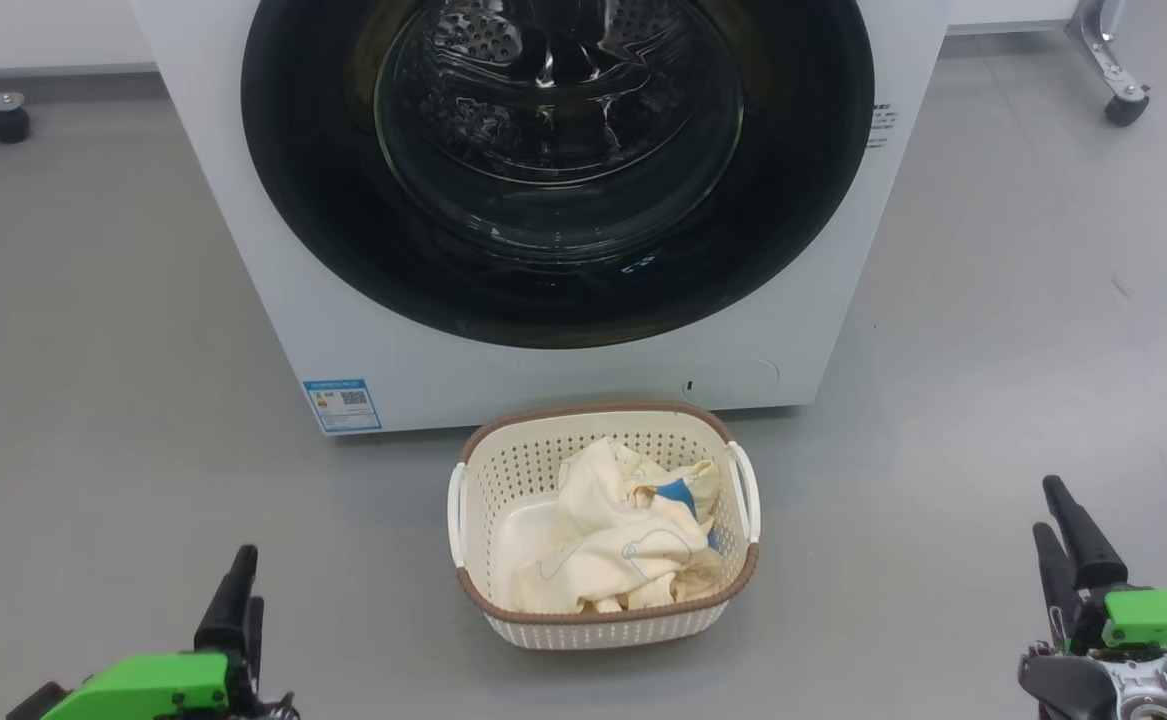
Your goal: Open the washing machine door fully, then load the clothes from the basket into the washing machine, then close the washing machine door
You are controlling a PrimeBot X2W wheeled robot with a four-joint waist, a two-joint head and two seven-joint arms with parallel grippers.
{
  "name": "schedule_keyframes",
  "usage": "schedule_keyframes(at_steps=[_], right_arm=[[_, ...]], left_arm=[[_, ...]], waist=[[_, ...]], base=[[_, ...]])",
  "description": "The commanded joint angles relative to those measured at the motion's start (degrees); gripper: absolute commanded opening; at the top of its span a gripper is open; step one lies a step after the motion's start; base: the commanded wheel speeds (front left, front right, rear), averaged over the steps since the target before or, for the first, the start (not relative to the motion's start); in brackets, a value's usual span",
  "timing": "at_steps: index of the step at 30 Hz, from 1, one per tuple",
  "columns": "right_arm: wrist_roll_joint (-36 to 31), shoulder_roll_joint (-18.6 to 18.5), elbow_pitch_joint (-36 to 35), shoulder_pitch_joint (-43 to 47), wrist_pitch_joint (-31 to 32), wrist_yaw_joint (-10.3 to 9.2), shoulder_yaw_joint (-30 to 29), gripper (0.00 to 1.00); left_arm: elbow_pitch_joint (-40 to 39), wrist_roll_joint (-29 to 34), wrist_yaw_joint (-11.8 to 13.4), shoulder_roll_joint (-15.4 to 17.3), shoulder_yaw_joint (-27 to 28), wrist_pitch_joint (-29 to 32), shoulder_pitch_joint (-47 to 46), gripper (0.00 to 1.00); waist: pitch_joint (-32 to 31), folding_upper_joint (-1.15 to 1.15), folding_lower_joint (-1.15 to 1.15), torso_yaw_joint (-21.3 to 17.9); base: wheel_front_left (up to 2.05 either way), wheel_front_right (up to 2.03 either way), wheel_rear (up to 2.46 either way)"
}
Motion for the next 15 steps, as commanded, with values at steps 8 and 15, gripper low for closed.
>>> schedule_keyframes(at_steps=[8,15], right_arm=[[-7.5,-3.0,-2.2,-4.2,-2.3,-0.05,0.9,1.0],[-15.4,-3.4,-2.3,-4.8,-3.8,-0.06,0.9,1.0]], left_arm=[[-2.1,8.6,0.7,1.2,0.6,-2.1,-3.9,1.0],[-2.7,16.1,0.9,0.8,1.1,-3.3,-4.3,1.0]], waist=[[0.0,0.0,-0.01,0.0],[0.0,0.0,-0.01,0.1]], base=[[0.0,0.0,0.0],[0.0,0.0,0.0]])
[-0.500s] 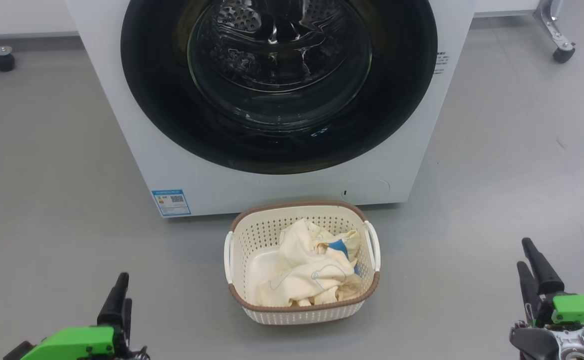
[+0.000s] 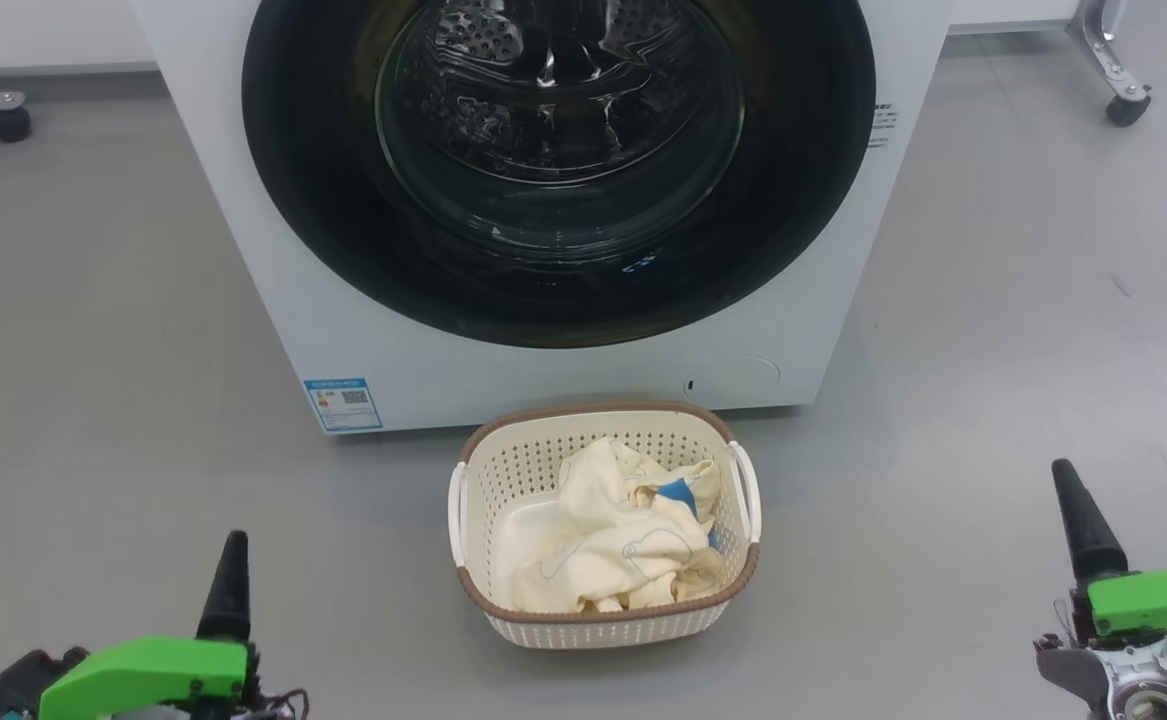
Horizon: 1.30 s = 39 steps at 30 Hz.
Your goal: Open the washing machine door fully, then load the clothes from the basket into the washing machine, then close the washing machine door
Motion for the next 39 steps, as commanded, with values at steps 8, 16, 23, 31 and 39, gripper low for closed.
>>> schedule_keyframes(at_steps=[8,16,23,31,39], right_arm=[[-10.3,-1.9,-2.7,-4.3,-1.9,-0.08,-0.4,1.0],[-20.1,-1.7,-3.4,-4.7,-3.2,-0.09,-1.1,1.0],[-27.6,-1.4,-4.1,-4.7,-4.2,-0.1,-1.4,1.0],[-36.5,-0.7,-5.2,-4.6,-5.4,-0.11,-2.0,1.0],[-43.7,0.0,-6.5,-4.1,-6.2,-0.12,-2.0,1.0]], left_arm=[[-2.8,8.8,0.0,0.4,1.0,-1.8,-4.0,1.0],[-3.2,16.6,0.2,0.2,0.7,-3.2,-4.6,1.0],[-3.7,22.5,0.4,0.2,0.3,-4.2,-5.0,1.0],[-3.7,28.9,0.4,0.1,-0.4,-5.5,-5.4,1.0],[-2.8,34.3,0.8,0.1,-1.1,-6.8,-6.1,1.0]], waist=[[0.1,0.0,-0.01,0.2],[0.1,0.0,-0.01,0.3],[0.2,0.0,-0.01,0.3],[0.3,0.0,-0.01,0.2],[0.3,0.0,-0.01,0.2]], base=[[0.0,0.0,0.0],[0.0,0.0,0.0],[0.0,0.0,0.0],[0.0,0.0,0.0],[0.0,0.0,0.0]])
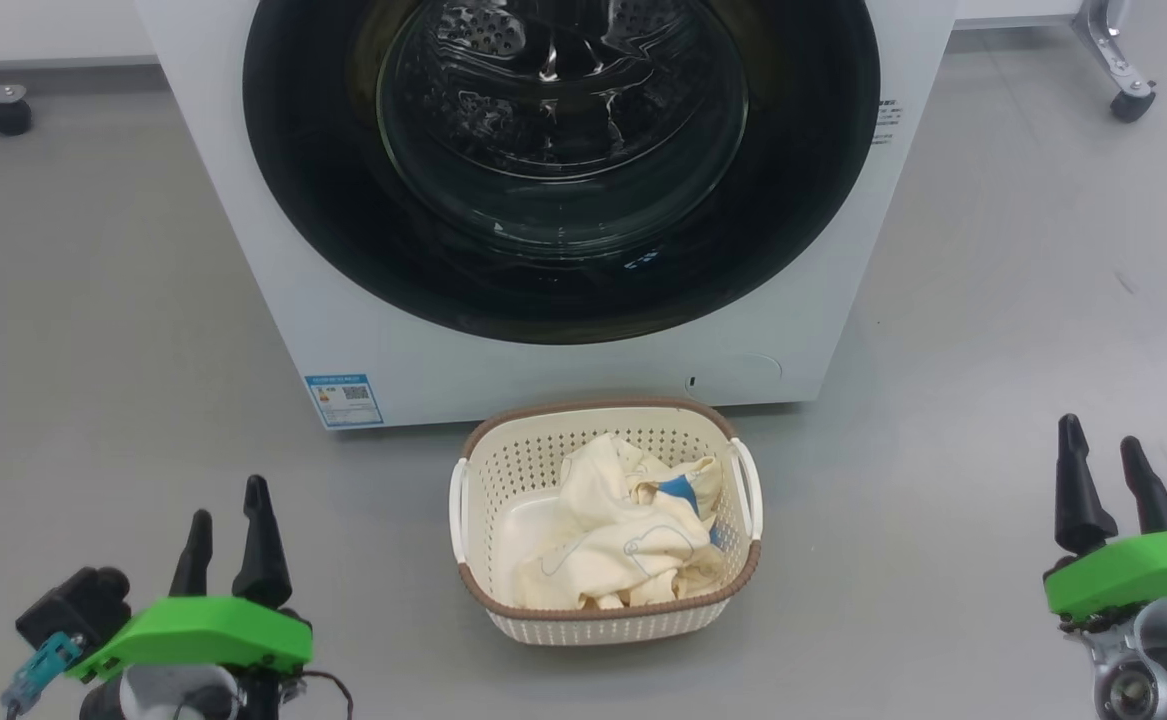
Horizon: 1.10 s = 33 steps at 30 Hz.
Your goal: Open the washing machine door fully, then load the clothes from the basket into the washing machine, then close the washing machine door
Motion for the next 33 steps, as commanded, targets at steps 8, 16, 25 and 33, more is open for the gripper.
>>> schedule_keyframes(at_steps=[8,16,25,33], right_arm=[[-8.0,-0.2,-3.8,-2.6,-1.7,-0.13,0.5,1.0],[-14.3,0.1,-5.2,-2.3,-2.3,-0.14,0.3,1.0],[-21.2,0.2,-6.7,-2.1,-3.0,-0.15,0.7,1.0],[-27.0,0.1,-7.7,-2.2,-3.6,-0.16,0.7,1.0]], left_arm=[[-1.5,7.3,1.0,0.5,0.5,-2.0,-4.3,1.0],[-1.6,12.9,1.2,0.5,-0.2,-3.3,-4.7,1.0],[-1.0,19.5,1.6,0.6,-1.1,-4.8,-5.4,1.0],[0.5,24.7,2.2,0.6,-1.7,-6.1,-6.5,1.0]], waist=[[0.0,0.0,0.0,0.1],[0.0,0.0,0.0,0.3],[-0.1,0.0,0.0,0.2],[0.1,0.0,0.0,0.3]], base=[[0.0,0.0,0.0],[0.0,0.0,0.0],[0.0,0.0,0.0],[0.0,0.0,0.0]])
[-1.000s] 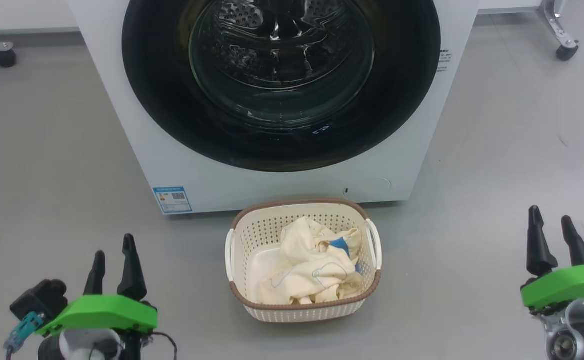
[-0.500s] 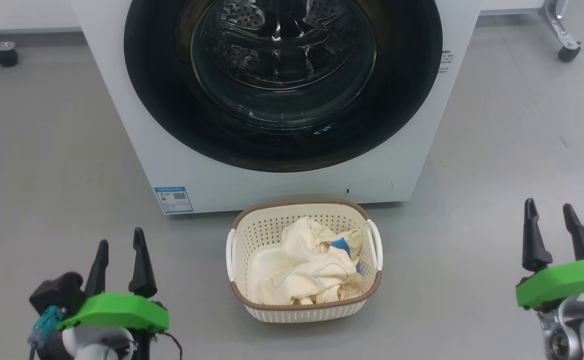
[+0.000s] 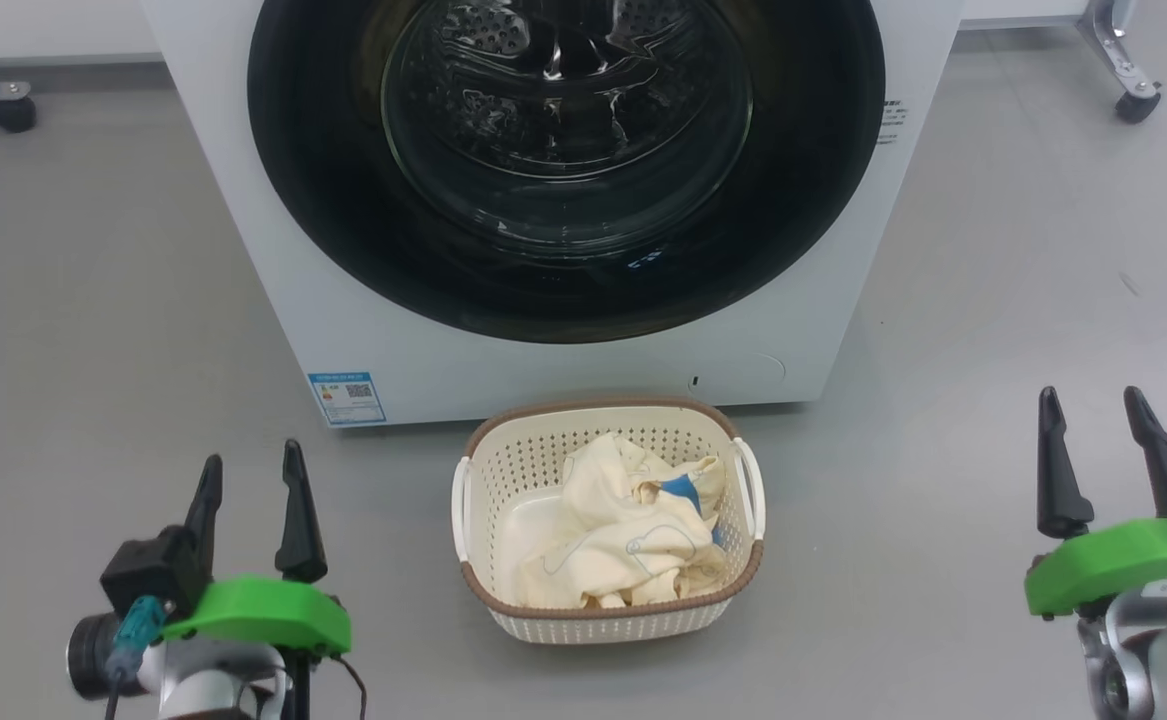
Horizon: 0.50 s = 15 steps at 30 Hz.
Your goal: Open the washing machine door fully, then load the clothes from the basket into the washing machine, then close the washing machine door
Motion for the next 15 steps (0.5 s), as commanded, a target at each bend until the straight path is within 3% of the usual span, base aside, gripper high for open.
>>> schedule_keyframes(at_steps=[1,7,15], right_arm=[[-2.2,-0.9,-2.4,-2.3,-1.0,-0.17,0.9,1.0],[-7.2,-0.9,-3.2,-2.3,-1.7,-0.17,1.0,1.0],[-7.1,-0.7,-3.3,-2.2,-1.6,-0.17,0.6,1.0]], left_arm=[[-1.5,2.1,0.3,0.6,1.4,-1.2,-3.6,1.0],[-0.5,6.0,0.5,0.7,1.1,-2.3,-4.6,1.0],[-0.2,5.4,0.5,0.7,1.2,-2.3,-4.8,1.0]], waist=[[0.1,0.0,0.0,0.0],[0.2,0.0,0.0,0.0],[0.2,0.0,0.0,0.0]], base=[[0.0,0.0,0.0],[0.0,0.0,0.0],[0.0,0.0,0.0]])
